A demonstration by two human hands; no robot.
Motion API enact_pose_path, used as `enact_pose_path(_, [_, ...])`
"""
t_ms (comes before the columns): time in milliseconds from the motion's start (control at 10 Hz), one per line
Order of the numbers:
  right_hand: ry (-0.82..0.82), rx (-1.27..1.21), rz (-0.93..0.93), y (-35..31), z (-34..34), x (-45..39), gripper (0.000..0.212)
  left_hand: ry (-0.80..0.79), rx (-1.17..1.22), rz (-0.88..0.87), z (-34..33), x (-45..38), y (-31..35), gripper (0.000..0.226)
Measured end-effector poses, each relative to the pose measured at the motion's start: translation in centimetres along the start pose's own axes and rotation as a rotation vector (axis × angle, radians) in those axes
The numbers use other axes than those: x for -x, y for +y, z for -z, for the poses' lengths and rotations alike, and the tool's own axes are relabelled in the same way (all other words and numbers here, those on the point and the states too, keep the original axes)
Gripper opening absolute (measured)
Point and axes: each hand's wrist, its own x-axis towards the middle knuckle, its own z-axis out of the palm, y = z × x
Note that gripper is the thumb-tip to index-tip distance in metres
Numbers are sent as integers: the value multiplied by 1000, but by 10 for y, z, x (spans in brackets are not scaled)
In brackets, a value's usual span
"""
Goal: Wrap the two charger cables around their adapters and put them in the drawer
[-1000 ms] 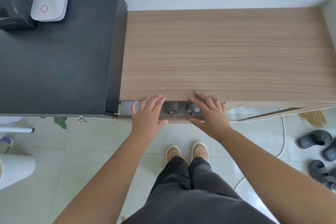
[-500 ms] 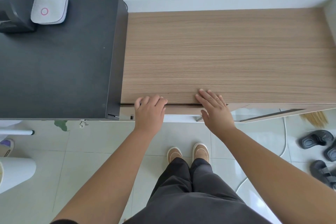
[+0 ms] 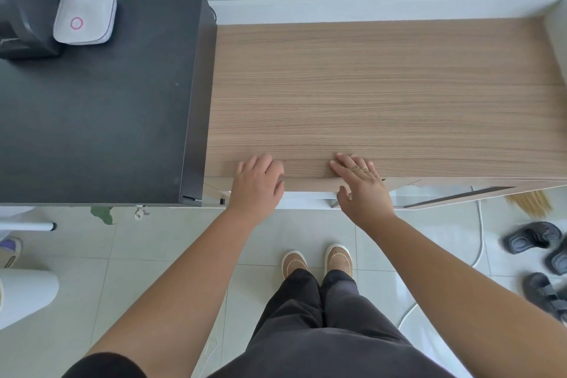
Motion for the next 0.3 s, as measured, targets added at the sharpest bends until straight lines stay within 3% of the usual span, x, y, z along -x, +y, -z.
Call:
enact_pose_path(100, [-80,-110,-106,-15,15,-1,43,-74,161,62,4,-6,-5,23])
enact_pose_path(200, [6,-438,-333,-46,49,-2,32,-138,152,143,9,-18,-10,32])
enact_pose_path(300, [233,-857,-348,-78,91,-3,23,-266,145,218,3,-33,-12,51])
